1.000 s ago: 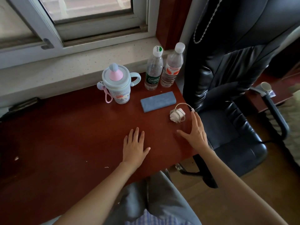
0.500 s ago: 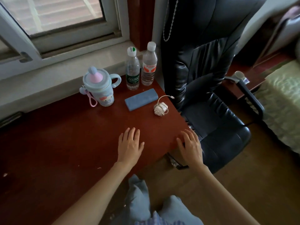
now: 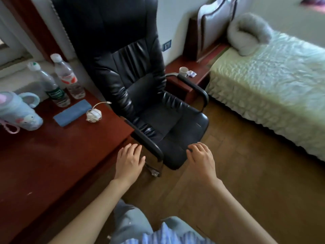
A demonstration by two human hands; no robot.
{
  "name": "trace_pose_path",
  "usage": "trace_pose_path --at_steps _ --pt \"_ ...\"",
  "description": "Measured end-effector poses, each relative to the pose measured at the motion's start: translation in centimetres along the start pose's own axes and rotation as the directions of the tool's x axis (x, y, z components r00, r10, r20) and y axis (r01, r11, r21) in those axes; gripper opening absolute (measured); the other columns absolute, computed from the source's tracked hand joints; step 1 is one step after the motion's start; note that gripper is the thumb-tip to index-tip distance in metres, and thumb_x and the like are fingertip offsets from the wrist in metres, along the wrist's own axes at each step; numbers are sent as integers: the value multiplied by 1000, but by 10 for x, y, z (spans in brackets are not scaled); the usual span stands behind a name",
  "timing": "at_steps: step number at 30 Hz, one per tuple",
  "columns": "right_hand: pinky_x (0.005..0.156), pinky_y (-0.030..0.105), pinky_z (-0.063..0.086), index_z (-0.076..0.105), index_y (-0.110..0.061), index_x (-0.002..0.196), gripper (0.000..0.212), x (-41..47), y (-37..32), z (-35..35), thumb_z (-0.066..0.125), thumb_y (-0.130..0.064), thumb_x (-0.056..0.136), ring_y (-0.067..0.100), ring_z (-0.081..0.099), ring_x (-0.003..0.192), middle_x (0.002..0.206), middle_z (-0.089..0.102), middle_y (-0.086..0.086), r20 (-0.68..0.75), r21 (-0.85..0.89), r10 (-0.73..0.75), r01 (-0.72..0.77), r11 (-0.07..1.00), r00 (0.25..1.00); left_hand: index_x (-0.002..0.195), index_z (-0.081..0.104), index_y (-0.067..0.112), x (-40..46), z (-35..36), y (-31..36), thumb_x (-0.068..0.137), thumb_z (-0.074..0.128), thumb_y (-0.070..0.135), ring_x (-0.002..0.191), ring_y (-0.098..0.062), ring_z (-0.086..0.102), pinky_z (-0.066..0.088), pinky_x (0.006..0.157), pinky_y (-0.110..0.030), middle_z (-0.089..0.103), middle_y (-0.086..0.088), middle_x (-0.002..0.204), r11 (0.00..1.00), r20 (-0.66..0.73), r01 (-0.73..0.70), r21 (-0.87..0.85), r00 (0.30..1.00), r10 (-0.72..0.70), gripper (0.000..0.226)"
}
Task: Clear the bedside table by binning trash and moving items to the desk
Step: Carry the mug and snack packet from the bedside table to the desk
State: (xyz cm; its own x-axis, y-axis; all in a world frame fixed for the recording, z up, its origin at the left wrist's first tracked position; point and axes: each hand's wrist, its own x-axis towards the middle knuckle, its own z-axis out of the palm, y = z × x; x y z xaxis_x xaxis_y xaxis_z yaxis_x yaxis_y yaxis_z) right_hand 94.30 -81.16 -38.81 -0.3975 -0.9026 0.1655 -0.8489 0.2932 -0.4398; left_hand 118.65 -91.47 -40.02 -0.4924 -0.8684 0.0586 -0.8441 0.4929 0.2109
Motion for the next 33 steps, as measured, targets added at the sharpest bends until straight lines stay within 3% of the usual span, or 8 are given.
trace_pose_path --at_steps 6,17,24,33 --pt "96 43 46 69 -12 94 13 -44 110 -75 57 -17 92 29 58 112 100 71 2 -49 -59 154 -157 986 987 116 65 7 23 17 131 81 70 28 113 -29 57 46 93 -45 65 -11 117 984 -6 -172 -44 985 172 41" --pt "98 43 47 66 -9 108 24 -66 245 -145 62 -23 90 29 56 115 110 67 7 -187 -105 466 -490 866 865 119 63 9 104 56 296 83 67 29 116 -29 56 45 96 -46 63 -12 120 895 69 -441 -63 893 444 41" --pt "106 41 40 62 -9 119 32 0 333 -168 54 -28 94 26 47 128 124 61 7 -203 -99 535 -560 822 820 122 61 9 204 89 399 83 68 29 118 -29 55 42 100 -47 61 -13 124 855 56 -507 -109 855 515 44" --pt "108 39 37 60 -10 123 34 114 432 -203 51 -30 96 23 43 131 129 59 7 -171 -92 574 -593 800 801 131 52 10 328 114 484 90 58 32 129 -28 45 35 105 -45 53 -13 135 871 104 -473 -130 867 487 47"
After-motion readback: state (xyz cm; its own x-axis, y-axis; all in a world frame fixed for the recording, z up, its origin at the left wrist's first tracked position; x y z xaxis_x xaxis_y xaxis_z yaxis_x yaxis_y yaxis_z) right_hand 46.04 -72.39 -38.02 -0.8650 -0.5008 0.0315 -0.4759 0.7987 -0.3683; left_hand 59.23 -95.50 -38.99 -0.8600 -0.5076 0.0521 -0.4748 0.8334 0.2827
